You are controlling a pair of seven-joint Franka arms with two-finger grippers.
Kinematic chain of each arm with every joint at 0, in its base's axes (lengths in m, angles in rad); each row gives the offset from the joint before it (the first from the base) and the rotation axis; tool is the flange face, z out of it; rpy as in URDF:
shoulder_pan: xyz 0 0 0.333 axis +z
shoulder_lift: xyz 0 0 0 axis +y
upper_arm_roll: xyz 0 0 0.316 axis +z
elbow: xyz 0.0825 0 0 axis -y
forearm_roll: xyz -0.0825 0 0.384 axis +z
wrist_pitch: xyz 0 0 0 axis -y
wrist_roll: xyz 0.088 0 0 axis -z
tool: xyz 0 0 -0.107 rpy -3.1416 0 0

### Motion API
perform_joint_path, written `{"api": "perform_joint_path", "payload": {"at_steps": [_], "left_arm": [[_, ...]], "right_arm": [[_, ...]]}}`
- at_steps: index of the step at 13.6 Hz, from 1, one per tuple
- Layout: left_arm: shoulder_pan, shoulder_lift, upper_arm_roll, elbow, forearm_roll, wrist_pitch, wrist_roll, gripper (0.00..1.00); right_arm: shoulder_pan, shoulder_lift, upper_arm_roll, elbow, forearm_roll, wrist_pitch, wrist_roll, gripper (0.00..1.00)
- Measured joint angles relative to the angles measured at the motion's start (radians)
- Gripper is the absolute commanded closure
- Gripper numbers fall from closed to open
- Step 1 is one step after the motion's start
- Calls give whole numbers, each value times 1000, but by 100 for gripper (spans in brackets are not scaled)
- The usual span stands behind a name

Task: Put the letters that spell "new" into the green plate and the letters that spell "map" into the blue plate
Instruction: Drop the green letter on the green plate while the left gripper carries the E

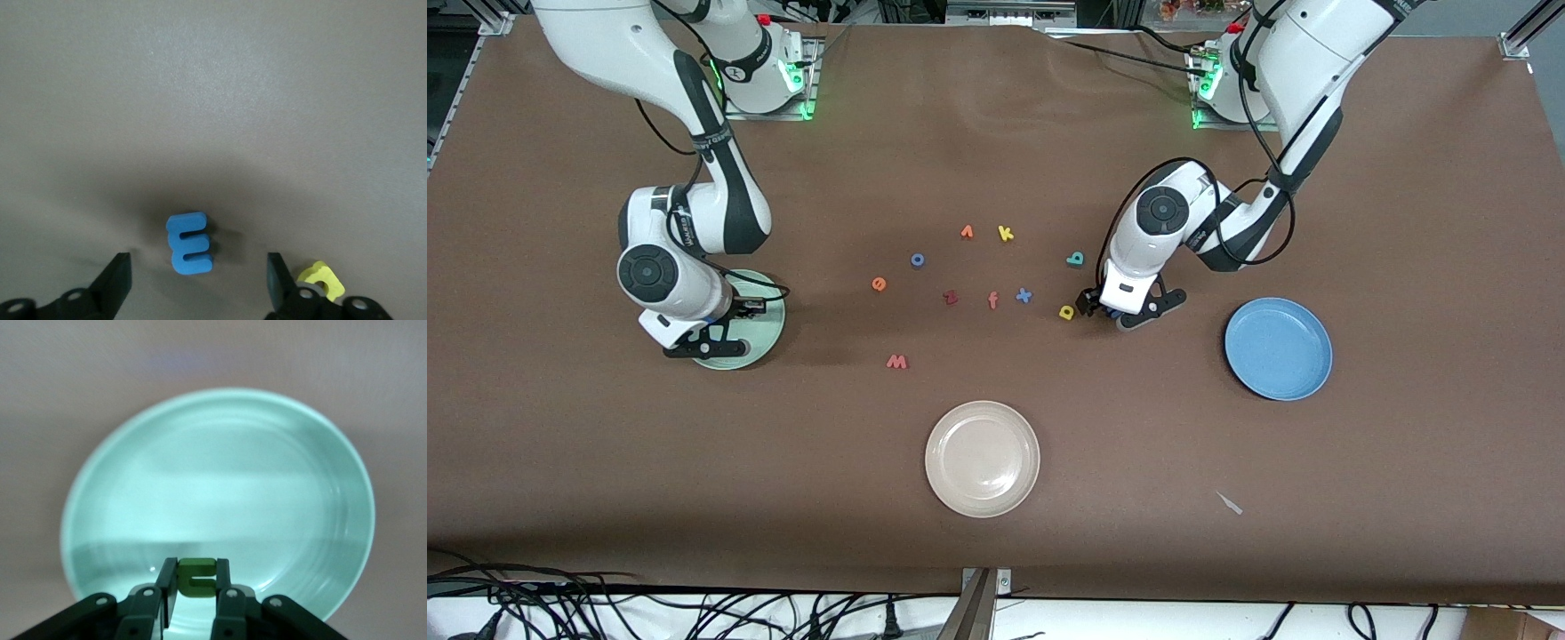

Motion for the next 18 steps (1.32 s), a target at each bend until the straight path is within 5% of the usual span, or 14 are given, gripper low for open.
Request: {"api": "perform_joint_path", "payload": {"at_steps": [9, 15, 18], "left_arm": [[0, 14, 3, 10, 0, -11, -1, 87], [0, 14, 3, 18, 0, -30, -1, 96], [4, 14, 7, 104, 4, -244, 80, 96]], "right_arm": [[1, -44, -9, 100, 0, -123, 0, 0], [4, -92, -9, 303, 1, -367, 0, 0], [9, -95, -4, 330, 4, -384, 1, 0]]}}
